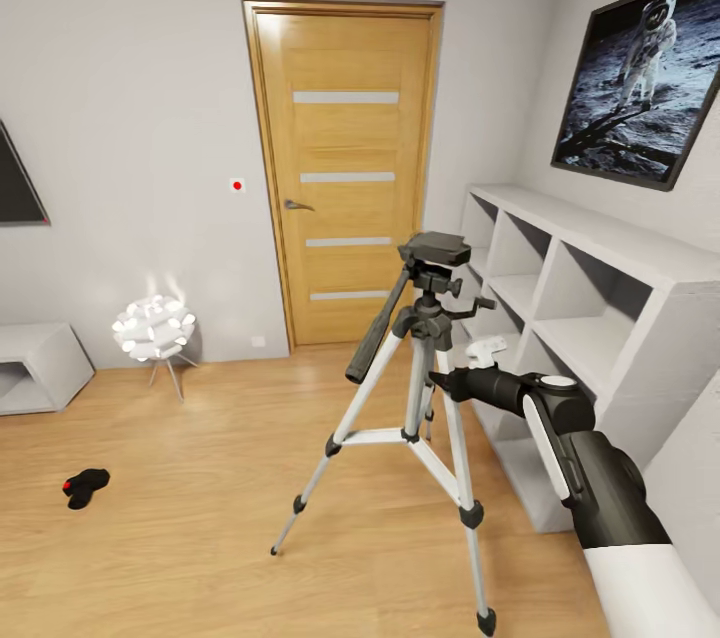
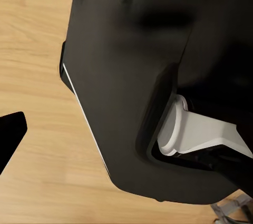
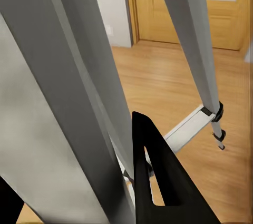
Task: Attach the digital camera to the camera tripod in the bedroom.
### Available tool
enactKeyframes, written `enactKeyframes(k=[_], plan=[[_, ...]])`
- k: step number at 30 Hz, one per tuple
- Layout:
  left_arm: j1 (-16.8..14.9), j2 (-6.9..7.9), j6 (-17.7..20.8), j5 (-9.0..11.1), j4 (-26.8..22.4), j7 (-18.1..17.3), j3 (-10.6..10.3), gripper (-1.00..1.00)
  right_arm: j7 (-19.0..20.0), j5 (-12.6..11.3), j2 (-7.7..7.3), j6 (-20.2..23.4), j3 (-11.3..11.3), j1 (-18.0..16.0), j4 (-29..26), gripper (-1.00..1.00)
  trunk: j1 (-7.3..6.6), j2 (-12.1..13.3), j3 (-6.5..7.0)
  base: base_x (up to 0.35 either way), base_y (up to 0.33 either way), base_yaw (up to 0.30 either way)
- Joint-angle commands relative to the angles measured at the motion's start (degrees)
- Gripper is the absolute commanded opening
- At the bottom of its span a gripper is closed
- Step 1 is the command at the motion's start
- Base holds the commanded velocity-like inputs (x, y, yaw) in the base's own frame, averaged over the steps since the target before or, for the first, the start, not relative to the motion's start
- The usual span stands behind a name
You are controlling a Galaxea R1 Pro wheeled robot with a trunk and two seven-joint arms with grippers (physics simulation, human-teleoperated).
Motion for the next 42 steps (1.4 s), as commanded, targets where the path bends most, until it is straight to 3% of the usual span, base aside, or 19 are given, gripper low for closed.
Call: enactKeyframes(k=[1, 15, 27, 42], plan=[[0.0, -0.01, -0.1, 0.3, -0.1, 0.0, 0.0, 1.0, 0.2, -0.2, -0.03, 0.3, 0.0, -0.1, 0.1, -1.0, 0.04, -0.1, -0.11, 0.0, -0.28, 0.0], [0.0, 0.03, -0.1, 0.4, -0.1, 0.0, -0.1, 1.0, 0.2, 0.5, 0.0, 0.2, 0.1, -0.1, 0.9, -1.0, 0.04, -0.1, -0.11, 0.0, -0.275, 0.0], [0.0, 0.08, -0.1, 0.6, -0.1, 0.0, 0.0, 1.0, 0.6, 0.2, 0.55, -0.3, 0.2, -0.1, 3.0, -1.0, 0.04, -0.1, -0.11, 0.0, -0.047, 0.0], [0.0, 0.08, -0.1, 0.6, -0.1, 0.0, 0.0, 1.0, 2.0, 0.2, 0.85, -7.1, 0.3, -0.1, 7.0, -1.0, 0.04, -0.1, -0.11, 0.0, 0.0, 0.0]])
